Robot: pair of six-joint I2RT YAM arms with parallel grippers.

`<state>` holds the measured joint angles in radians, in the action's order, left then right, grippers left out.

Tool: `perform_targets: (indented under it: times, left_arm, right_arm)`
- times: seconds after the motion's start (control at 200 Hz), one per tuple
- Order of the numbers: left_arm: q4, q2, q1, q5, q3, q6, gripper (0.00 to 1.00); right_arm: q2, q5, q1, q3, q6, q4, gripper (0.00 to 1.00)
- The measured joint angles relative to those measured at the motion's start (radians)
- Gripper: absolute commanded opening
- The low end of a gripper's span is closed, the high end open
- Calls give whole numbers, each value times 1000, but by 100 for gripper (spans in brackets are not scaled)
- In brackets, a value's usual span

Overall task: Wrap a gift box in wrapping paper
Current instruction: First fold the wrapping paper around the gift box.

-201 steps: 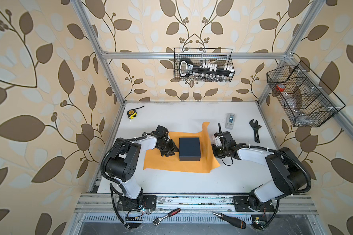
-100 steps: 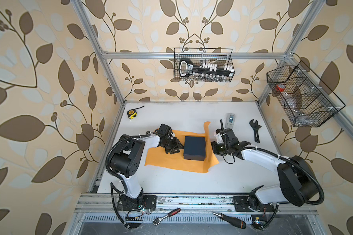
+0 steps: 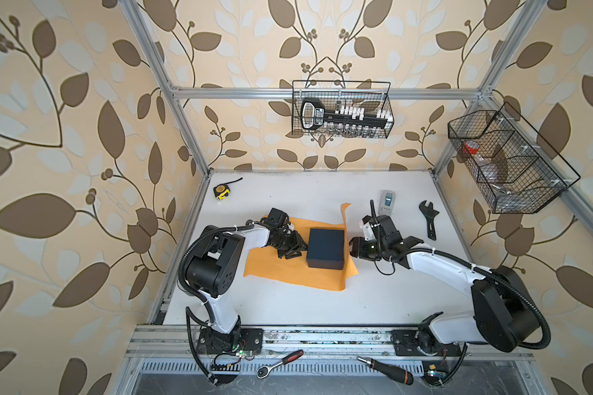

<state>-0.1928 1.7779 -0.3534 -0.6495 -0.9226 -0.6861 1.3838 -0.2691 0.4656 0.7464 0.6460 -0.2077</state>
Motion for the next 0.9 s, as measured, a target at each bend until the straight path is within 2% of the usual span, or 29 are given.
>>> perform_targets:
  times: [0.42,0.66,0.9]
  left_arm:
    - [2,0,-2,-5,0,-1,45]
    - [5,0,-9,-6,0,-4,45]
    - [15,0,-21,-13,0,-21,45]
  right_arm:
    - [-49,-26,5,-52,35,32,56]
    - [-1,-72,8,-52,75,119,60]
    - [47,-77,57,-53,107,167,64]
